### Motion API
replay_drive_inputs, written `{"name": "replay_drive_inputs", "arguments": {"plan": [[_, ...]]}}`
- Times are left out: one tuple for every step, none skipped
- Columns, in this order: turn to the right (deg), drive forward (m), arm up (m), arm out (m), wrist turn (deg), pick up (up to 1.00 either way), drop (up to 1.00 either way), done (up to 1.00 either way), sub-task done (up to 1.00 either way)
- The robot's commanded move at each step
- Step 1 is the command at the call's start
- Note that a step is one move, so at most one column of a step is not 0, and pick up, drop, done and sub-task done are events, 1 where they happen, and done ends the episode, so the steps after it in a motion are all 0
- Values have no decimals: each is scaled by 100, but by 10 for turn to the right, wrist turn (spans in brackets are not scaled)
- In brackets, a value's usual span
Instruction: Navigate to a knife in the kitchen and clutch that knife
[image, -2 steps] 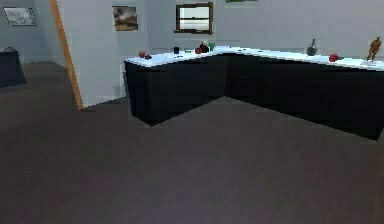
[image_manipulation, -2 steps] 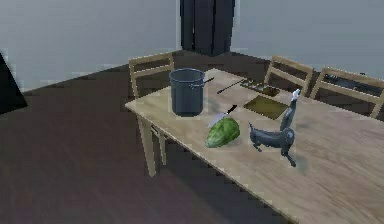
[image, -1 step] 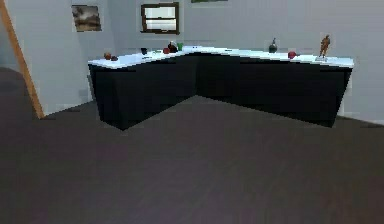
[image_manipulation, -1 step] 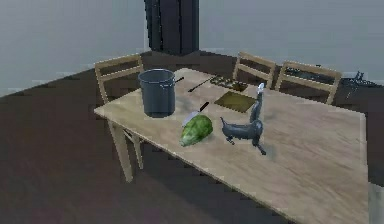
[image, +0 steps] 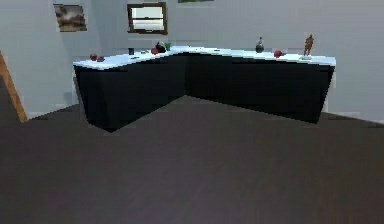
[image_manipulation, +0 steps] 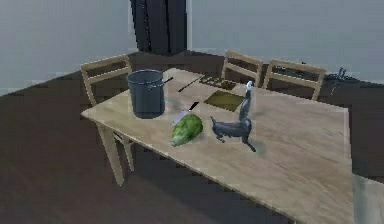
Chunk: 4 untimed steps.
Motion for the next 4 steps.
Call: {"name": "replay_drive_inputs", "arguments": {"plan": [[450, 0, 0, 0, 0, 0, 0, 0, 0], [210, 0, 0, 0, 0, 0, 0, 0, 0], [0, 40, 0, 0, 0, 0, 0, 0, 0], [-450, 0, 0, 0, 0, 0, 0, 0, 0]]}}
